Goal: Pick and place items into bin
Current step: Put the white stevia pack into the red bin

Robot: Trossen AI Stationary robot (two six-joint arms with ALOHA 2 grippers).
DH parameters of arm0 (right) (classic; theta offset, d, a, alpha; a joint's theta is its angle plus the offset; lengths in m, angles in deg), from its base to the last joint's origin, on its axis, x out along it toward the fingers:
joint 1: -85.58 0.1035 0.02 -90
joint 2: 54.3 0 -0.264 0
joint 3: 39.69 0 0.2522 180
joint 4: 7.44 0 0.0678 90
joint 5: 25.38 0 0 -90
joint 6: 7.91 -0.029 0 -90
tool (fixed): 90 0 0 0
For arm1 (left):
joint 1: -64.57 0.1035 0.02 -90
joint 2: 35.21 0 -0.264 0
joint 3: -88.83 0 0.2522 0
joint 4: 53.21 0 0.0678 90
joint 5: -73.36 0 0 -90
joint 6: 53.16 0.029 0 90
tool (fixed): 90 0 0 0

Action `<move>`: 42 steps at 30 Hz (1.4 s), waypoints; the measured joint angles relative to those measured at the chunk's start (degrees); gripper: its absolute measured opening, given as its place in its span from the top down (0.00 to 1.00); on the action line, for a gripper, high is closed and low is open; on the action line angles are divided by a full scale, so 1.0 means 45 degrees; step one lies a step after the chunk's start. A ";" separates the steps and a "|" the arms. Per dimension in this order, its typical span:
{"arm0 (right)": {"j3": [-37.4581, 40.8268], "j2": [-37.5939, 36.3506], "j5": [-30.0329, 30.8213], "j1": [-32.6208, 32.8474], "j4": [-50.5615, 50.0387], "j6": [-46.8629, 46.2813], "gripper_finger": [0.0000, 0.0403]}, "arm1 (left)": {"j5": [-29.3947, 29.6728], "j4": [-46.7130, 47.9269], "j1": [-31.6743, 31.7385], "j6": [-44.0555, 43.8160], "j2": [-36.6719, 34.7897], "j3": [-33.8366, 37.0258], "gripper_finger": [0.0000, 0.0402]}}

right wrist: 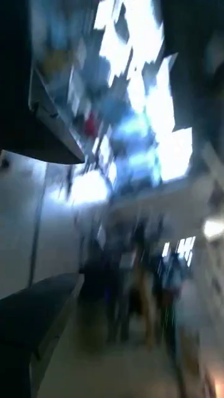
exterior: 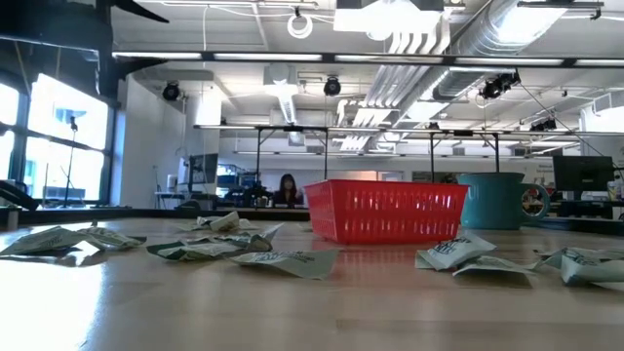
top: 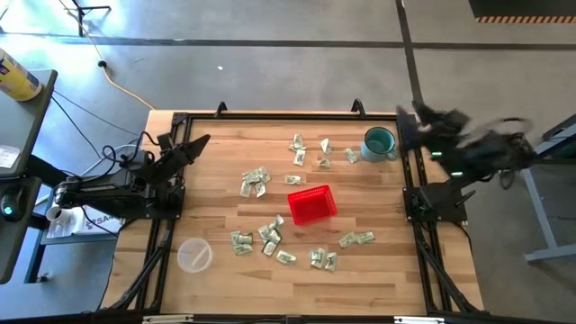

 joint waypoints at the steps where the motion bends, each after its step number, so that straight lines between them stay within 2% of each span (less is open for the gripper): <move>1: -0.0528 0.0746 0.1251 -0.0301 -0.0982 -0.0008 0.28 | -0.0001 0.0057 0.0001 -0.0001 0.0012 0.0000 0.22; 3: -0.1457 0.1988 0.1120 -0.0933 -0.2228 0.1030 0.28 | -0.0109 0.0251 0.0003 -0.0006 0.0016 0.0000 0.22; 5: -0.2898 0.3310 0.1325 -0.1214 -0.1858 0.1322 0.28 | -0.0512 0.0359 0.0003 -0.0038 0.0012 0.0000 0.22; 8: -0.4678 0.4822 0.1339 -0.2102 -0.2662 0.2511 0.28 | -0.0841 0.0572 -0.0001 -0.0040 0.0015 0.0001 0.22; 11: -0.5640 0.6026 0.1178 -0.2889 -0.3999 0.2619 0.28 | -0.1164 0.0662 0.0006 -0.0040 0.0016 0.0004 0.22; 14: -0.6044 0.6802 0.0501 -0.3370 -0.5053 0.1699 0.28 | -0.1482 0.0714 -0.0001 -0.0039 0.0012 0.0005 0.22; 18: -0.6172 0.6854 -0.0241 -0.3858 -0.5428 0.0026 0.28 | -0.1790 0.0853 0.0003 -0.0029 0.0012 0.0002 0.22; 21: -0.6135 0.6728 -0.1524 -0.4146 -0.6548 -0.2071 0.28 | -0.1855 0.1002 0.0003 -0.0024 0.0012 0.0004 0.22; 24: -0.6123 0.6366 -0.4320 -0.4601 -0.8154 -0.5401 0.28 | -0.1860 0.1011 0.0003 -0.0005 0.0012 0.0000 0.22; 26: -0.6133 0.6141 -0.6948 -0.5125 -0.9119 -0.7604 0.28 | -0.1865 0.1011 0.0003 -0.0001 0.0012 0.0000 0.22; 29: -0.6146 0.6130 -1.2267 -0.5902 -1.0636 -0.9619 0.28 | -0.1865 0.1011 0.0003 0.0000 0.0015 0.0001 0.22; 32: -0.5974 0.6278 -1.8146 -0.6207 -1.2142 -1.0095 0.28 | -0.1867 0.1011 0.0003 -0.0001 0.0012 0.0000 0.22; 33: -0.5953 0.6285 -1.9512 -0.6202 -1.2911 -1.0105 0.28 | -0.1867 0.1011 0.0003 -0.0001 0.0012 0.0000 0.22; 34: -0.5958 0.6284 -2.0166 -0.6187 -1.3941 -1.0259 0.28 | -0.1865 0.1011 0.0003 -0.0001 0.0016 0.0005 0.22; 35: -0.5977 0.6253 -2.0018 -0.6142 -1.5273 -1.0612 0.28 | -0.1865 0.1011 0.0003 0.0000 0.0012 0.0000 0.22; 36: -0.5986 0.6190 -1.9271 -0.6061 -1.6784 -1.1011 0.28 | -0.1870 0.1011 0.0003 0.0000 0.0012 0.0000 0.22; 39: -0.5944 0.6216 -1.5331 -0.6000 -2.1247 -1.1811 0.28 | -0.1870 0.1033 0.0003 0.0000 0.0012 0.0000 0.22; 41: -0.5966 0.6336 -1.3755 -0.6200 -2.2172 -1.2357 0.28 | -0.1870 0.1162 0.0003 0.0000 0.0012 0.0004 0.22; 42: -0.5968 0.6403 -1.3714 -0.6409 -2.2307 -1.2293 0.28 | -0.1867 0.1204 0.0003 0.0000 0.0012 0.0003 0.22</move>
